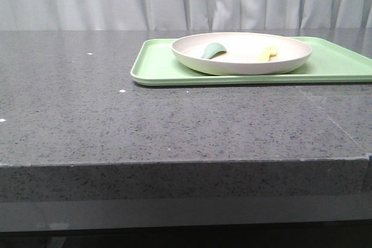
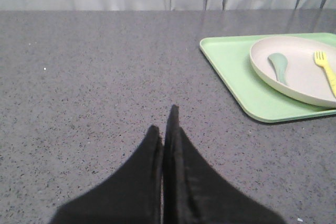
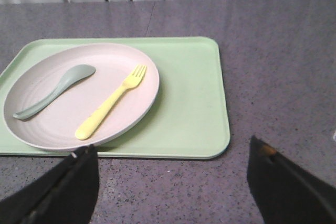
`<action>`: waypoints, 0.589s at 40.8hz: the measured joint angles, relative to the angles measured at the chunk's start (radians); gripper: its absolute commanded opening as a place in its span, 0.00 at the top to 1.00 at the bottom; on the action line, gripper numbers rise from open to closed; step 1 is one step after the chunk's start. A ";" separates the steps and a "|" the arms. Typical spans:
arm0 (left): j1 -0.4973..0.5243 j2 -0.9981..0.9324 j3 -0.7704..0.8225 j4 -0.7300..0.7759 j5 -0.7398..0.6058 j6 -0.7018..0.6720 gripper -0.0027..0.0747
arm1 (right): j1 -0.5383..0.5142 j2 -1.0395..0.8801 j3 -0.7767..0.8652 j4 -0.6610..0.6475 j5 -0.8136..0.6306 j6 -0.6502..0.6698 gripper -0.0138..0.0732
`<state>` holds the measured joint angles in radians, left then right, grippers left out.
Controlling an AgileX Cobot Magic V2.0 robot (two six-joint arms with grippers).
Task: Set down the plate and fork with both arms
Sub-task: 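Reach the right gripper into the plate and grasp the yellow fork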
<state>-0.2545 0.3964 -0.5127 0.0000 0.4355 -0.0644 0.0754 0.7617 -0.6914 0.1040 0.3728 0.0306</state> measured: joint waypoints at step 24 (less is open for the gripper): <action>0.000 -0.007 0.001 0.000 0.000 0.000 0.99 | 0.210 0.766 -0.592 0.041 0.184 0.056 0.15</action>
<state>-0.2545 0.3895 -0.5121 0.0000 0.4355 -0.0644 0.2850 1.5279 -1.2831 0.1452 0.5571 0.0866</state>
